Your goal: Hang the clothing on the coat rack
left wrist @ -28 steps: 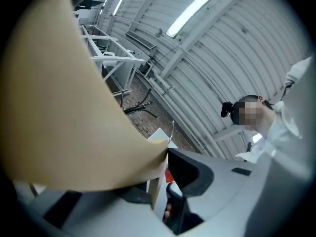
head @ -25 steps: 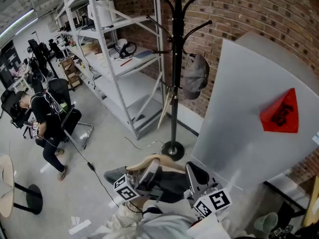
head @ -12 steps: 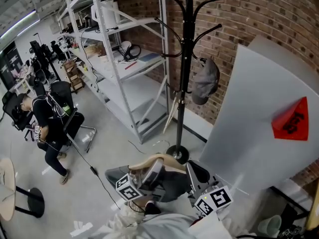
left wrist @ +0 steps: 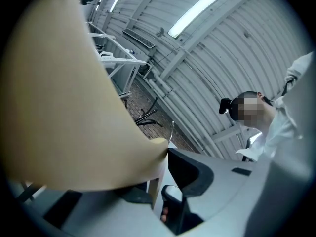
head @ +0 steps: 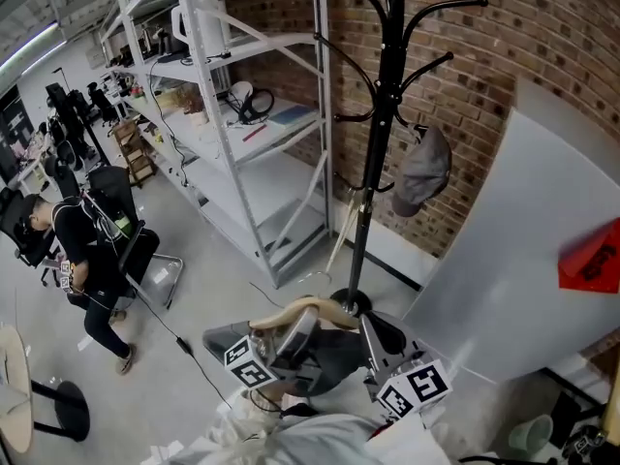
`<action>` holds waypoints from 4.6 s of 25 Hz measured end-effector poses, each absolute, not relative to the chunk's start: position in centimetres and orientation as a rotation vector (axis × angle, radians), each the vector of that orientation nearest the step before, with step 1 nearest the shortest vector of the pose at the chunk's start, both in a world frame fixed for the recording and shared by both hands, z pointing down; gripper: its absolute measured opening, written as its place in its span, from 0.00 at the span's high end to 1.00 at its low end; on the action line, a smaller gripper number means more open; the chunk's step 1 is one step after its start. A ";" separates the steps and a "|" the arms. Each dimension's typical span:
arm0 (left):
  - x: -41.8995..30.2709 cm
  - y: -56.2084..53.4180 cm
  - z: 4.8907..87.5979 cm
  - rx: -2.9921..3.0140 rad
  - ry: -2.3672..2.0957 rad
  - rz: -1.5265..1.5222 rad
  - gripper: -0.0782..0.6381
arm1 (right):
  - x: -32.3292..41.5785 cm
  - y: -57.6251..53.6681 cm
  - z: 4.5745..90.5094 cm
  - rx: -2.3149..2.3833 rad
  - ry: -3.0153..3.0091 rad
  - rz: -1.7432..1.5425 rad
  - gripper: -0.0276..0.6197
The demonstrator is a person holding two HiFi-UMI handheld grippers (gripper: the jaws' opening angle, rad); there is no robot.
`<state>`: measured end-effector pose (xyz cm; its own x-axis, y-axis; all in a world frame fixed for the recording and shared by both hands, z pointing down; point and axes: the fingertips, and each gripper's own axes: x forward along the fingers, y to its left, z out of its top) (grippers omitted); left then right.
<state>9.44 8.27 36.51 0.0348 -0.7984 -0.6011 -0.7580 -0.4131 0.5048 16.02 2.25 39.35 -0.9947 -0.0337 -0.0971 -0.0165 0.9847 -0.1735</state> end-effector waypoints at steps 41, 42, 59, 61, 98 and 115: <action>-6.8 5.7 37.5 2.311 -1.309 -1.312 0.75 | 0.5 1.5 40.7 -0.420 3.032 -0.268 0.92; -7.0 5.2 37.4 2.315 -1.297 -1.313 0.75 | 0.2 1.0 40.6 -0.428 3.028 -0.266 0.92; -10.9 -8.6 36.7 2.372 -1.073 -1.276 0.75 | -4.1 -11.8 39.5 -0.619 2.953 -0.239 0.92; -11.4 -10.2 36.8 2.371 -1.061 -1.276 0.75 | -4.5 -13.4 39.5 -0.630 2.950 -0.235 0.92; -15.8 -16.6 36.3 2.400 -0.506 -1.140 0.75 | -6.4 -17.6 37.7 -1.289 2.687 -0.146 0.92; -15.3 -15.9 35.4 2.459 -0.436 -1.110 0.75 | -5.3 -16.9 37.6 -1.390 2.640 -0.121 0.92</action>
